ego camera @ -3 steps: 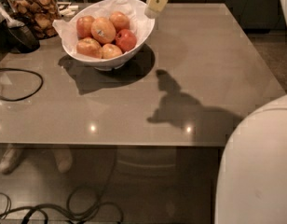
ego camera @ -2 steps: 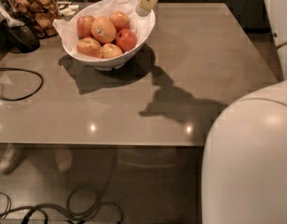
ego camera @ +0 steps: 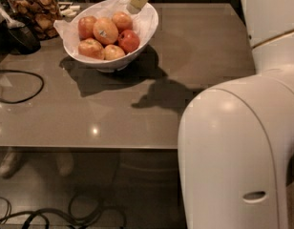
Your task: Pick apple from white bowl
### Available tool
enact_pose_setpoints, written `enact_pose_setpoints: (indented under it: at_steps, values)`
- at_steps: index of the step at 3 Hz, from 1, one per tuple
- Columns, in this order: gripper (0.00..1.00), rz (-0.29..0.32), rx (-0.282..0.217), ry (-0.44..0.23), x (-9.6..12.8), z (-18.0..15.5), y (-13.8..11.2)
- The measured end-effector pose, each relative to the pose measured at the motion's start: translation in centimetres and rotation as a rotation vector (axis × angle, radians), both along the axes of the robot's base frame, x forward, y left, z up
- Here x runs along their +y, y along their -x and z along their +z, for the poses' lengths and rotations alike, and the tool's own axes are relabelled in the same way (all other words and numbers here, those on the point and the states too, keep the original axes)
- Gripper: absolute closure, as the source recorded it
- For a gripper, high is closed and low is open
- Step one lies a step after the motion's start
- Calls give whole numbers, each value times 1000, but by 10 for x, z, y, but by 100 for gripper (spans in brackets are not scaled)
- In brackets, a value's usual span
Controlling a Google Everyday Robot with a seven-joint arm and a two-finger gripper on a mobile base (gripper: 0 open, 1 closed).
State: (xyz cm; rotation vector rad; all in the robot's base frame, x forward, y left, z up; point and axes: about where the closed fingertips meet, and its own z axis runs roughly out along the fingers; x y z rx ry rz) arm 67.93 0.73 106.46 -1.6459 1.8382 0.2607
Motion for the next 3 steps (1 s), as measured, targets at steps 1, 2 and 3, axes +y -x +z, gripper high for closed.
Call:
enact_pose_setpoints:
  at_steps: [1,2,3]
  values:
    - [15,3,10,-23,8,-4,-9]
    - [14,4,14,-29,14,-7,-15]
    - [6,-13,26,-22,19,-14,-22]
